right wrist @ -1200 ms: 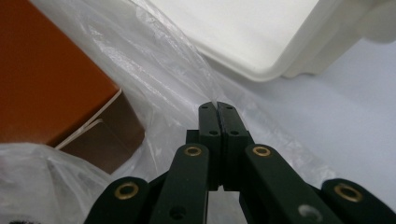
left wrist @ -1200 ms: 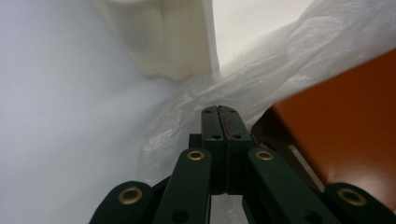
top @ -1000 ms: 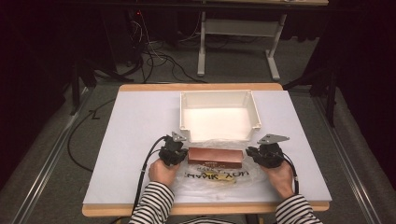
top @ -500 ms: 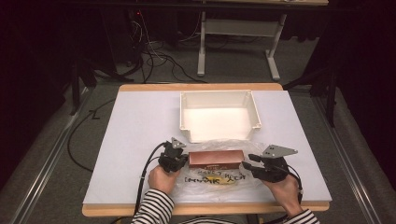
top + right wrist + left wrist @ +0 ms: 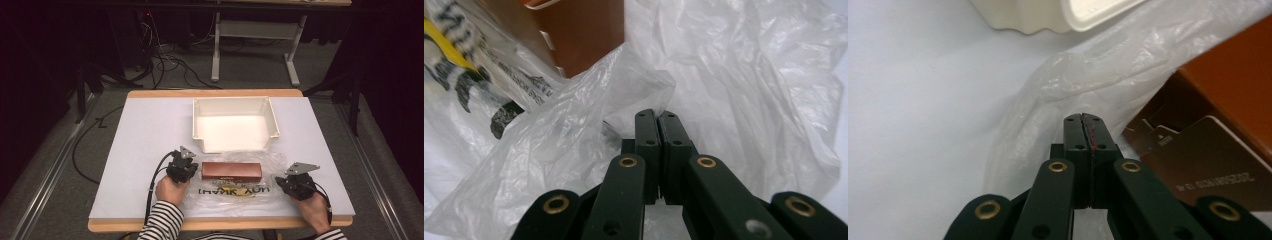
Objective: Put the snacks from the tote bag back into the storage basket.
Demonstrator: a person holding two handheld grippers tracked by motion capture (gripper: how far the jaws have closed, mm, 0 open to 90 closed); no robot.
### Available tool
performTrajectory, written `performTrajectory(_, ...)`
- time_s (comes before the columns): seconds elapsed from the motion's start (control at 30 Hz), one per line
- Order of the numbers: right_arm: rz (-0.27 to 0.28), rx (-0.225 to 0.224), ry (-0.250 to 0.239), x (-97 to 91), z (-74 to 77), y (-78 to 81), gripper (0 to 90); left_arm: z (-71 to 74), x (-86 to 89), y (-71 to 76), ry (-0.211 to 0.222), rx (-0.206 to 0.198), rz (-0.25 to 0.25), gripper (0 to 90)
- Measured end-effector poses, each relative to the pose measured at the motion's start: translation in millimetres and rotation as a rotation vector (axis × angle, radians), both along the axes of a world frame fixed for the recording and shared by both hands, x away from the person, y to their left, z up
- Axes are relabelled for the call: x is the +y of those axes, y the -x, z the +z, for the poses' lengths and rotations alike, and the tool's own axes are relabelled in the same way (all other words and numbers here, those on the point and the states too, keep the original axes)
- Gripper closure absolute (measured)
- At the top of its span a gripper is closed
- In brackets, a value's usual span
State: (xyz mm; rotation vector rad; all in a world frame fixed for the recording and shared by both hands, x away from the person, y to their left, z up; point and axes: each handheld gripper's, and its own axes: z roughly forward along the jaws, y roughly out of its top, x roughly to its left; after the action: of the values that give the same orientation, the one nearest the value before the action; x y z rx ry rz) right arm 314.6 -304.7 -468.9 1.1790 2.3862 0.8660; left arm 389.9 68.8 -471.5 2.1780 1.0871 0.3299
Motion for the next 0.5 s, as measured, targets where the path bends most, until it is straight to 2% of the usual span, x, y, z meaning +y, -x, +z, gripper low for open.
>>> performTrajectory(0.07, 0.005, -0.02, 0.051, 5.9, 1.2, 1.8, 87.3, 1.0, -0.9, 1.1, -0.01, -0.01, 0.003, 85.6)
performTrajectory(0.1, 0.007, -0.022, 0.058, 7.8, 1.9, 1.9, 83.8, 2.2, -1.0, 3.4, -0.004, -0.018, -0.003, 82.8)
performTrajectory(0.2, 0.019, -0.03, -0.013, 11.4, 11.8, 3.9, 74.0, 9.8, 1.5, 12.7, 0.017, -0.052, -0.004, 72.4)
performTrajectory(0.3, 0.031, -0.073, -0.057, 13.7, 24.0, 7.8, 68.7, 18.9, 5.7, 22.4, 0.019, -0.086, 0.009, 61.7)
performTrajectory(0.4, 0.039, -0.117, -0.068, 16.2, 37.5, 8.0, 64.5, 24.2, 12.8, 27.7, 0.023, -0.086, 0.031, 51.2)
performTrajectory(0.5, 0.03, -0.144, -0.069, 18.0, 47.9, 4.5, 60.6, 25.7, 20.6, 33.5, 0.039, -0.074, 0.048, 44.9)
